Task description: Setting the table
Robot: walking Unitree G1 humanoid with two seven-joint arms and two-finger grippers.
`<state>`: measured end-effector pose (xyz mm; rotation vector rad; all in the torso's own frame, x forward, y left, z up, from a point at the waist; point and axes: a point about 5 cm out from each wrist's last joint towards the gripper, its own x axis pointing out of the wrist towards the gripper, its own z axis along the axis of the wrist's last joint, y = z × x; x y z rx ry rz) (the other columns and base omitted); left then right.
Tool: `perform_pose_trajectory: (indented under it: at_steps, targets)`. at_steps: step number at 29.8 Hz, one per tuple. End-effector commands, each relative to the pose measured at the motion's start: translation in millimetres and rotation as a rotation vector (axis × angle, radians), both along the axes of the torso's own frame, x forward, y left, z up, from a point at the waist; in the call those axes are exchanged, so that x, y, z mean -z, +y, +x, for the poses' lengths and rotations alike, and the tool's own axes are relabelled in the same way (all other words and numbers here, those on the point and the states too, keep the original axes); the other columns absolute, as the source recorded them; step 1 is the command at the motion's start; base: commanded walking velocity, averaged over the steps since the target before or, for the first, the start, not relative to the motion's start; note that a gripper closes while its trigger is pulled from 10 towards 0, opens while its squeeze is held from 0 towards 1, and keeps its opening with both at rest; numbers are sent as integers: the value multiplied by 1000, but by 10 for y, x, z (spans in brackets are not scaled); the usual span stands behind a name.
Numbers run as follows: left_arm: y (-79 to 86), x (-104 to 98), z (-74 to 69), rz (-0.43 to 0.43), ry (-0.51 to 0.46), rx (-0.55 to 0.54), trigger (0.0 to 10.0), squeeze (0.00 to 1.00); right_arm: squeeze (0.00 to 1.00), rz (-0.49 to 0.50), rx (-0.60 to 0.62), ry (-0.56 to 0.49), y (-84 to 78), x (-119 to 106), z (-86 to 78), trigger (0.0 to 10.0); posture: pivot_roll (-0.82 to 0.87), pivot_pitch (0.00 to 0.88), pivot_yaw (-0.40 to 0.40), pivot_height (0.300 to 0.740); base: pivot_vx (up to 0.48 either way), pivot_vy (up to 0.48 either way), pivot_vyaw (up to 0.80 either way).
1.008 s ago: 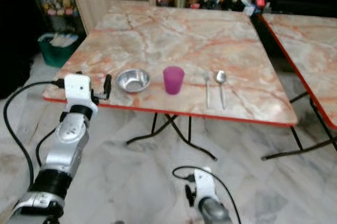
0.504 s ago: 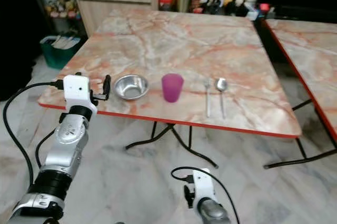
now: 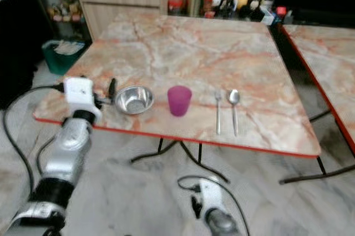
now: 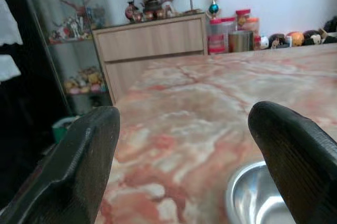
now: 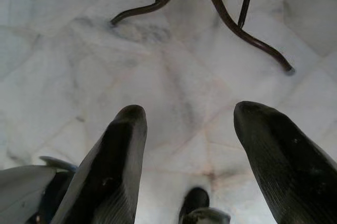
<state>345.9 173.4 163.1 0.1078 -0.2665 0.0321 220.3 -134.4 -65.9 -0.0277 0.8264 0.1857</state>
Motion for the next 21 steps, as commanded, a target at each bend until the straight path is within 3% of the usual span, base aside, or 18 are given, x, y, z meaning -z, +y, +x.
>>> perform_pose_trajectory:
  at_steps: [1, 6, 11, 21]
  targets:
    - [-82, -3, 4, -15, 4, 25, 10000, 0, 0, -21, 18, 3, -107, 7, -12, 10000, 149, 70, -12, 715, 300, 0, 0]
    - [-82, 11, 8, -27, 18, 30, 10000, 0, 0, -21, 18, 3, -105, 9, -15, 10000, 149, 74, -10, 715, 299, 0, 0]
    - [-90, 62, 14, -106, 59, 51, 10000, 0, 0, -21, 19, 7, -105, 18, -30, 10000, 148, 78, -6, 715, 0, 0, 0]
    - [-40, 206, 68, -365, 211, 80, 10000, 0, 0, -21, 17, 17, -98, 41, -71, 10000, 149, 83, 0, 715, 0, 0, 0]
